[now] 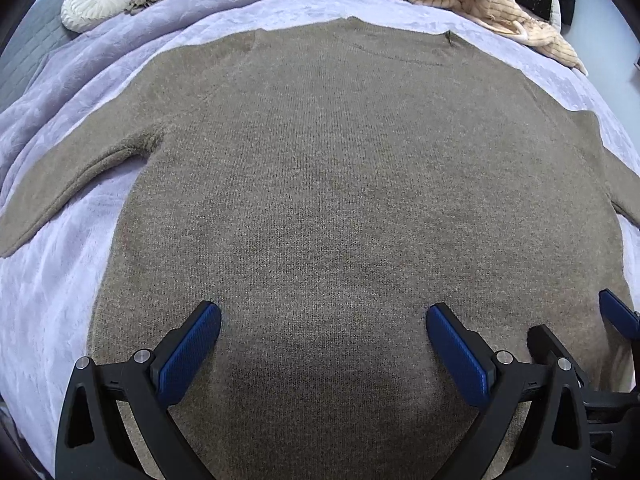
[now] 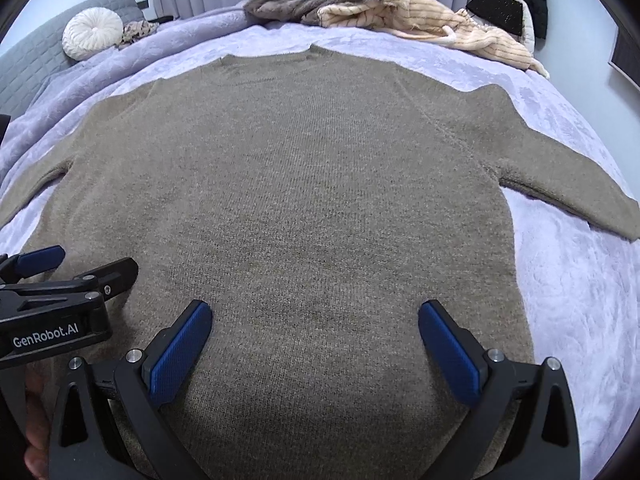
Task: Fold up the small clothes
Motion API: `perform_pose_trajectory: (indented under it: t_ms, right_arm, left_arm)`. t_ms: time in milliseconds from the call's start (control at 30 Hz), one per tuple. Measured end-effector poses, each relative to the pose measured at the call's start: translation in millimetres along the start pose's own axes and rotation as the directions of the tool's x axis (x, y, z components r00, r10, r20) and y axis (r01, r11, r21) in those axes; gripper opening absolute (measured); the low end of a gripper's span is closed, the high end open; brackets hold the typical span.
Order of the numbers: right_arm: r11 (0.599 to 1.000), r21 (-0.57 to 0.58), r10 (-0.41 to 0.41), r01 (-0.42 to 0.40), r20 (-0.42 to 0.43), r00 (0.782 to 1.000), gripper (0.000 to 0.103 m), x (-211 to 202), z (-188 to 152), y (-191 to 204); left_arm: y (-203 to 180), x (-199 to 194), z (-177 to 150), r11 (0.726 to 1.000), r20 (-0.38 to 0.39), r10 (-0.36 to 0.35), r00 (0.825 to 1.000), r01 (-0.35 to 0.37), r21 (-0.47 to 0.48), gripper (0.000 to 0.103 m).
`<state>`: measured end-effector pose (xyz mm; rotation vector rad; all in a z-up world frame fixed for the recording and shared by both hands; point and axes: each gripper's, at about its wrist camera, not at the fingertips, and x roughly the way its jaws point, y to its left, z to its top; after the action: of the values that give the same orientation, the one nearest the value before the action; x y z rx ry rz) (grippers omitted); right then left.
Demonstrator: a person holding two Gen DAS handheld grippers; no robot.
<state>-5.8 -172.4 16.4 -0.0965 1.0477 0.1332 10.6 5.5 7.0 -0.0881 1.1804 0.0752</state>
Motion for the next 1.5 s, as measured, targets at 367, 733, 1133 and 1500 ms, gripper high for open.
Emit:
perform_pose_trajectory:
  t_ms: [367, 733, 1133, 1500]
  right_arm:
    - [0.998, 0.048, -0.025, 0.029, -0.083, 0.996, 0.103, 3, 4, -1]
    - [0.998, -0.03, -0.063, 0.061, -0.106, 0.992, 0.103, -3, 11, 6]
    - [0.995, 0.022, -0.1, 0.099, 0.021, 0.995, 0.103, -45, 33, -33]
    - [0.988, 0.079, -0.141, 0.133, 0.1, 0.985, 0.103, -79, 47, -72]
  left_arm:
    - [7, 9, 20, 0.999, -0.09, 0.007, 0.996, -0.01, -0.035, 0.103]
    - [5, 1, 10, 0.999, -0.087, 0.008, 0.996, -0.012, -0.049, 0.103]
    - [-26, -58, 19, 0.999, 0.056, 0.046, 0.997, -0.046, -0.012, 0.103]
    - [-67, -86, 38, 0.998, 0.11, -0.022, 0.994, 0.016, 0.056, 0.103]
